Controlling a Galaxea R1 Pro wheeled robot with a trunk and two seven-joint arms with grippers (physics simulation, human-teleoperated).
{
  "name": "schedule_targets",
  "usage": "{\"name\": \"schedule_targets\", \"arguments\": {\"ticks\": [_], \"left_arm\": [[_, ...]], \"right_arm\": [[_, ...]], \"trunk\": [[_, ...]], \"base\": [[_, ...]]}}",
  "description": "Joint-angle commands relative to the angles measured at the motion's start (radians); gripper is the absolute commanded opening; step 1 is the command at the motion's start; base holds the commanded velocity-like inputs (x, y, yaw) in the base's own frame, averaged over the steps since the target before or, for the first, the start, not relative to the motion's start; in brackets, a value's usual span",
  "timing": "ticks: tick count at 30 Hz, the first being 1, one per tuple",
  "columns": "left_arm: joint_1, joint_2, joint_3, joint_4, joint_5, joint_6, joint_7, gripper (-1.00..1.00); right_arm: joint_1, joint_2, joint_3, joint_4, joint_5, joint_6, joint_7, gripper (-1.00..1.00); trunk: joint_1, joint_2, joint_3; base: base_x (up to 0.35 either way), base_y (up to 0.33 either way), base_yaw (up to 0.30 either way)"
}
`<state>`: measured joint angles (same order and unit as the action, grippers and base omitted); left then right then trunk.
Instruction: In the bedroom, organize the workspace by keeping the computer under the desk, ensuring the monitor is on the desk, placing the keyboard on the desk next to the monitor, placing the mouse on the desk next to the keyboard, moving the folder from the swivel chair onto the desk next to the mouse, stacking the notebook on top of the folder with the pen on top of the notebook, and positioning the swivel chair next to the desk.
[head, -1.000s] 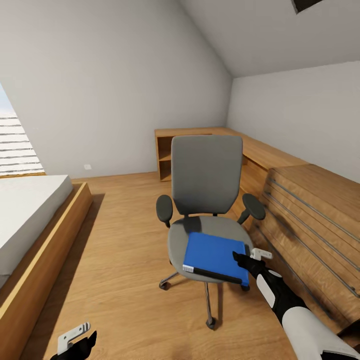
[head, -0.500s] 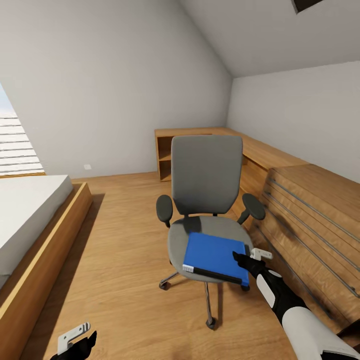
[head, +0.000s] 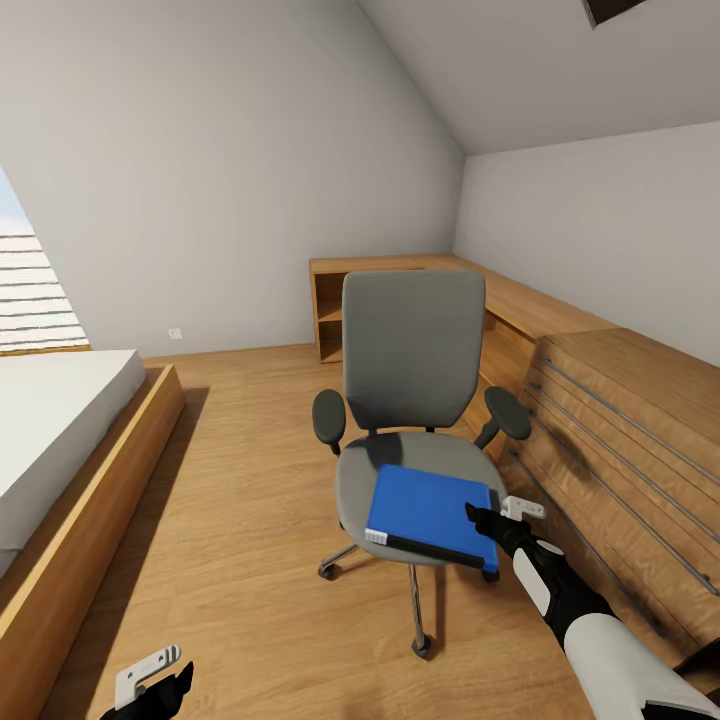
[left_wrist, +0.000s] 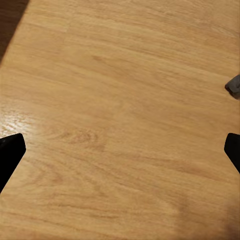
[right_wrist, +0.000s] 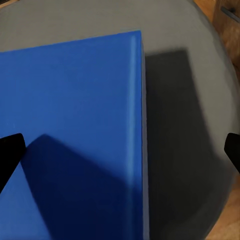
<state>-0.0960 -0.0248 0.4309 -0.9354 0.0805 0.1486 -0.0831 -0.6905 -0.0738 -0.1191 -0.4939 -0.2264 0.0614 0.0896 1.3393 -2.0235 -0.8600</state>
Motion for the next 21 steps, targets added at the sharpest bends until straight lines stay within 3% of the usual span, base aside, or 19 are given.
{"name": "schedule_targets", "arguments": {"ticks": [1, 21], "left_arm": [[-0.001, -0.001, 0.005, -0.002, 0.008, 0.008, -0.007, 1.0], [-0.001, -0.001, 0.004, -0.002, 0.008, 0.008, -0.009, 1.0]], "right_arm": [[0.0, 0.0, -0.004, 0.047, -0.005, 0.006, 0.005, 1.0], [0.0, -0.001, -0.004, 0.047, -0.005, 0.006, 0.007, 1.0]], "trunk": [[0.0, 0.0, -0.001], [0.0, 0.0, -0.001]], "base": [[0.0, 0.0, 0.0], [-0.033, 0.0, 0.0]]}}
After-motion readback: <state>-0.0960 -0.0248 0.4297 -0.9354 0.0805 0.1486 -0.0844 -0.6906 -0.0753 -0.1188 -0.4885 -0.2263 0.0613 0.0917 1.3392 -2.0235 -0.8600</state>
